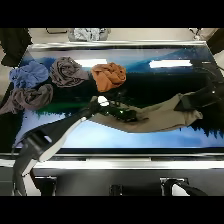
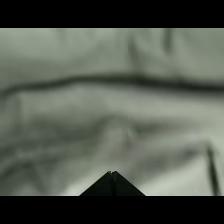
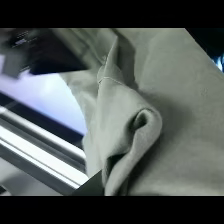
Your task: Fold the shirts.
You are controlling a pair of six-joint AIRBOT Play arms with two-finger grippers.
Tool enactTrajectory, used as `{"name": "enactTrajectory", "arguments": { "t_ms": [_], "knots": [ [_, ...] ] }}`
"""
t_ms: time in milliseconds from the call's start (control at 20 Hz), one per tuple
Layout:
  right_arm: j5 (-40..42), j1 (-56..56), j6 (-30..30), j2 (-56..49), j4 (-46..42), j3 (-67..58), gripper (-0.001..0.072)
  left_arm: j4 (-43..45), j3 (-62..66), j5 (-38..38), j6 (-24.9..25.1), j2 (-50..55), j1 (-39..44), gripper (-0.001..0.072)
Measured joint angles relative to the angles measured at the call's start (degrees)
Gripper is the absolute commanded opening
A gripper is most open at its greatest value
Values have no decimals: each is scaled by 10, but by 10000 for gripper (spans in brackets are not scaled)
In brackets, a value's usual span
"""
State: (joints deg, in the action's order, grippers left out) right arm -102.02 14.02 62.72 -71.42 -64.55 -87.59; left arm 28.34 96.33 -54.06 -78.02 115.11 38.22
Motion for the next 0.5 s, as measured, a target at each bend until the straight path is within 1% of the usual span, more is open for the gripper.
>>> {"name": "enactTrajectory", "arguments": {
  "t_ms": [150,300,400,500],
  "knots": [
    [-10,0,1,34,-31,0,40,-78,32,-2,0,48,30,30],
    [7,0,8,45,-41,0,39,-137,46,-18,10,77,44,26],
    [21,0,13,42,-36,0,38,-154,50,-22,22,78,30,25],
    [35,0,19,29,-13,0,38,-134,52,-32,28,54,1,25]
  ]
}}
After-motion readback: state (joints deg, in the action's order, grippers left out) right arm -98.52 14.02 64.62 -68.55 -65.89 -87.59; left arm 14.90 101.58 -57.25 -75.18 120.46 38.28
